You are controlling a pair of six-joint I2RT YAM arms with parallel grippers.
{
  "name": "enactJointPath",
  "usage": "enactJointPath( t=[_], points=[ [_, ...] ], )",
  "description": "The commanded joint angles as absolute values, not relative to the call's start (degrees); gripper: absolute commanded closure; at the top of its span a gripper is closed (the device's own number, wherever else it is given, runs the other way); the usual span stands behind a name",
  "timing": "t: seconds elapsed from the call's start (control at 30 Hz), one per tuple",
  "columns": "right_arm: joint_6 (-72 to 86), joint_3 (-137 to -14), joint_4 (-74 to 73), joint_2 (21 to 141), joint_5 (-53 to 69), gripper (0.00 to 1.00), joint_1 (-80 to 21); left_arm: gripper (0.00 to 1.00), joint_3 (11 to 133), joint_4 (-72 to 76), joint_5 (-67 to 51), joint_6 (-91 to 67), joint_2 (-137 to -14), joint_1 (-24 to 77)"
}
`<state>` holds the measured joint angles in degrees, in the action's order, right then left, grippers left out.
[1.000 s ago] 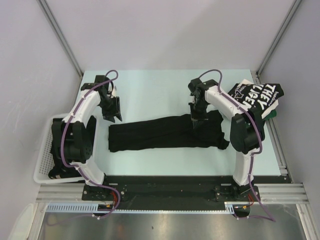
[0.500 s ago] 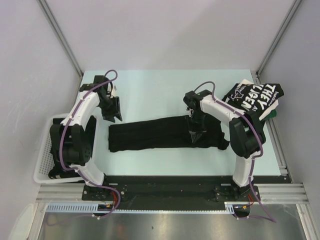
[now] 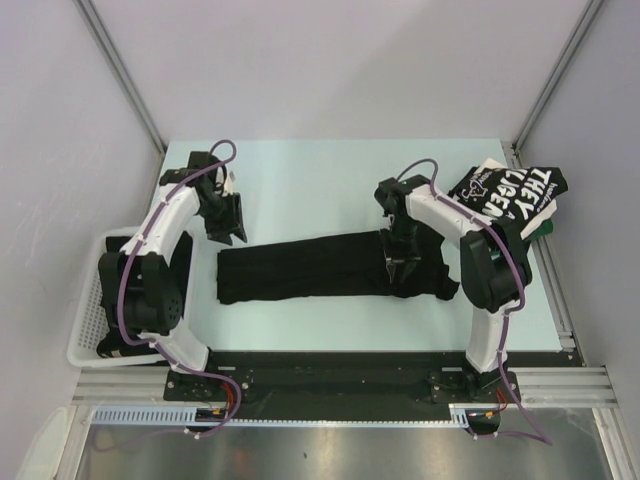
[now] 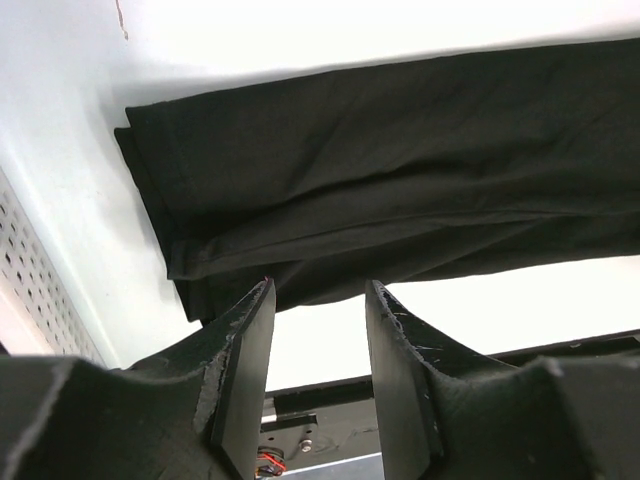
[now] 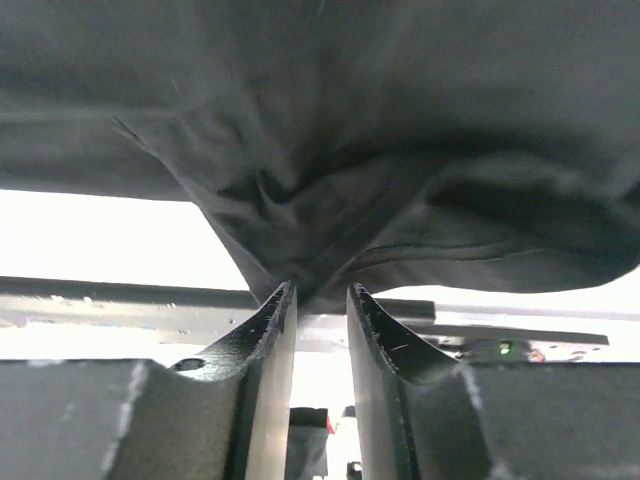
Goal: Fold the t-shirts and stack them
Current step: Fold the other side of the tshirt into a rectangle
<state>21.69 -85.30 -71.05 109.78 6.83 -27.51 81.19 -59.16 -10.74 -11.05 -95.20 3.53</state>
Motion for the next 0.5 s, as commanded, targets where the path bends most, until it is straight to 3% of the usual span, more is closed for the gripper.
enactJointPath(
  t=[0.0, 0.2, 0.47],
  points=[
    [20.0, -93.0, -75.0, 110.8, 1.8, 0.67, -25.1, 0.53, 80.1, -59.2, -10.7, -11.6, -91.4, 4.0],
    [20.0, -99.5, -76.2, 112.2, 2.2, 0.65, -24.5, 0.52, 79.6, -59.9, -10.1, -11.3, -90.9, 4.0],
    [20.2, -92.5, -71.3, 115.0, 1.9, 0.64, -25.1, 0.52, 79.1, -59.8, -10.2, -11.0, -90.8, 3.9]
  ],
)
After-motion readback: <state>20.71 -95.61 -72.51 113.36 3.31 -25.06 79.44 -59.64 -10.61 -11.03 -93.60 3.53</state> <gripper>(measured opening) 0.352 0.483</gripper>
